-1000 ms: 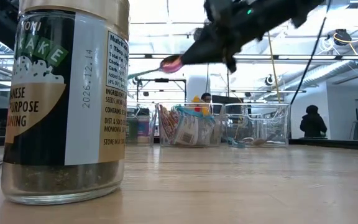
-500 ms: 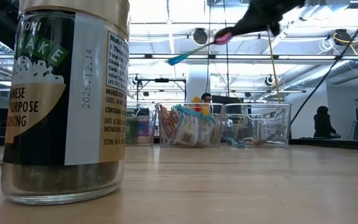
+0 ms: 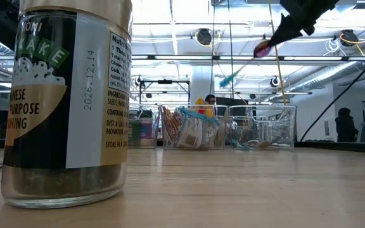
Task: Pick & Place Food Item
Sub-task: Put the top blue spoon into the right transparent bin
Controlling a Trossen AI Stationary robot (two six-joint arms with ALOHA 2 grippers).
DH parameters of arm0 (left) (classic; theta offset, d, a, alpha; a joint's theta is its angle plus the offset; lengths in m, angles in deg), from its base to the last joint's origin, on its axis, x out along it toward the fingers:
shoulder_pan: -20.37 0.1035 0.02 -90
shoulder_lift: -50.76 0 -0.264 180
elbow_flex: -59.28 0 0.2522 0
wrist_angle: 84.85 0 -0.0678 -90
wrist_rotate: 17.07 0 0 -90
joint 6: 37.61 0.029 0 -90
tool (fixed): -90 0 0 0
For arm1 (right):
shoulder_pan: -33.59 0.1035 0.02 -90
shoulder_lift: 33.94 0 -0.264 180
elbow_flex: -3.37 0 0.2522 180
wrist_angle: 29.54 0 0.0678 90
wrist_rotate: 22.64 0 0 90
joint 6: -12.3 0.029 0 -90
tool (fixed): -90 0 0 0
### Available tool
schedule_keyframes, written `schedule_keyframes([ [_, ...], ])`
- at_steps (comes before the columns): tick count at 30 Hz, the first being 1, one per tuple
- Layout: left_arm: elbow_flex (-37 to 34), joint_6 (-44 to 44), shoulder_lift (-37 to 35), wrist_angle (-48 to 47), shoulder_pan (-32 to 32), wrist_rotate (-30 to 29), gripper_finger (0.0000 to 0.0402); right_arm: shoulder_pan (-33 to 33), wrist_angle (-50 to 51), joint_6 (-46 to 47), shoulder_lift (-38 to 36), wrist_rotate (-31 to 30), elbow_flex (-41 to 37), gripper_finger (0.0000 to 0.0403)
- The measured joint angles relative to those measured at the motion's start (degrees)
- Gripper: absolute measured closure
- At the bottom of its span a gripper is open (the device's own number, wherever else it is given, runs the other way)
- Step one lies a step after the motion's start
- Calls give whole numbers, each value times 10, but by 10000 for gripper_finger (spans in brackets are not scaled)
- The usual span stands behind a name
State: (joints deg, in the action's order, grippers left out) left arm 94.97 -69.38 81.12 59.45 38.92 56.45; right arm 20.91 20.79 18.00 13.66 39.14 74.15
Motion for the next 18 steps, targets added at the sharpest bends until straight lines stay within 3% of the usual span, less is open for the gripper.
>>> schedule_keyframes([
  [6, 0, 0, 0, 0, 0, 0, 91, -68, 92, -85, 75, 59, 69, 403],
  [12, 0, 0, 0, 0, 0, 0, 91, -130, 134, -137, 153, 62, 113, 403],
  [18, 0, 0, 0, 0, 0, 0, 91, -173, 163, -208, 208, 154, 119, 403],
])
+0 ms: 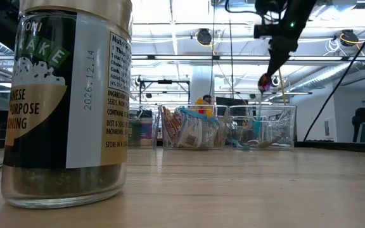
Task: Pick & Place Food Item
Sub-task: Put the top blue spoon into the right transparent bin
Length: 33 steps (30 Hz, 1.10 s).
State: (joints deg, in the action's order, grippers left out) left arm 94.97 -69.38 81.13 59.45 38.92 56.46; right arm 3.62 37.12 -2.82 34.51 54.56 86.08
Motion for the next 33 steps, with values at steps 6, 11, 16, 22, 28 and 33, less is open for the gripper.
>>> schedule_keyframes([
  [6, 0, 0, 0, 0, 0, 0, 91, -16, -7, -57, 38, 34, 0, 403],
  [11, 0, 0, 0, 0, 0, 0, 91, -24, -28, -85, 64, 85, 0, 403],
  [16, 0, 0, 0, 0, 0, 0, 91, -24, -37, -100, 85, 85, 1, 403],
  [22, 0, 0, 0, 0, 0, 0, 91, -27, -69, -100, 100, 82, 1, 402],
  [28, 0, 0, 0, 0, 0, 0, 91, -27, -115, -99, 101, 83, 0, 368],
  [33, 0, 0, 0, 0, 0, 0, 91, -27, -123, -108, 101, 37, 0, 296],
])
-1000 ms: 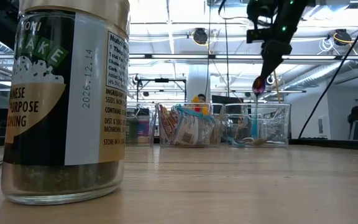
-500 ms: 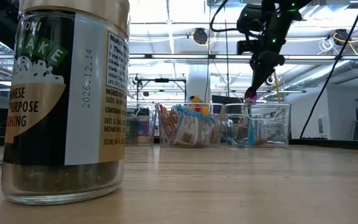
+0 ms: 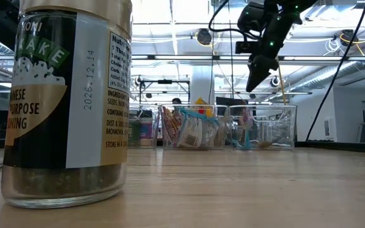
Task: Pick & Place Food Item
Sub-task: Put the top blue spoon into the right transparent bin, then put the golden seasoning bottle into the left transparent bin
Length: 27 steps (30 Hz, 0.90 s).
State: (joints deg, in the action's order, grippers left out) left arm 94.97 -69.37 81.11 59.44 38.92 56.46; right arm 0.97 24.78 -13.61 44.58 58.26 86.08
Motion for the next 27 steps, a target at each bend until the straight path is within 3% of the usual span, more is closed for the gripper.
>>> schedule_keyframes([
  [7, 0, 0, 0, 0, 0, 0, 91, 13, -34, -18, -4, -138, 0, 201],
  [11, 0, 0, 0, 0, 0, 0, 91, 42, -50, 10, -16, -185, 0, 178],
  [15, 0, 0, 0, 0, 0, 0, 91, 91, -54, 87, -43, -191, 0, 173],
  [17, 0, 0, 0, 0, 0, 0, 91, 124, -44, 158, -63, -156, 0, 172],
  [22, 0, 0, 0, 0, 0, 0, 91, 227, -75, 312, -118, 31, -34, 178],
  [27, 0, 0, 0, 0, 0, 0, 91, 367, -296, 356, -161, 64, -154, 180],
])
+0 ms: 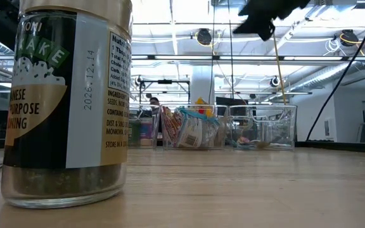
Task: Pick & Place Food Item
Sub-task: Put the golden seasoning bottle into the left transparent bin
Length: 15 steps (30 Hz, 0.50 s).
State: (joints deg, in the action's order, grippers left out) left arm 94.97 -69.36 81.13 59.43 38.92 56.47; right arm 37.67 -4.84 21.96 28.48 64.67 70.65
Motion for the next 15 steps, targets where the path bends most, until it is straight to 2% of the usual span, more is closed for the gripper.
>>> schedule_keyframes([
  [4, 0, 0, 0, 0, 0, 0, 91, 81, -251, -30, 0, -1, -110, 179],
  [9, -1, -14, 0, 45, 2, -4, 91, 121, -544, -68, 31, -1, -222, 184],
  [12, -1, -15, 0, 76, 2, -3, 91, 127, -625, -64, 59, -2, -249, 185],
  [15, -1, -15, 0, 101, 2, -3, 91, 133, -625, -46, 95, -2, -243, 183],
])
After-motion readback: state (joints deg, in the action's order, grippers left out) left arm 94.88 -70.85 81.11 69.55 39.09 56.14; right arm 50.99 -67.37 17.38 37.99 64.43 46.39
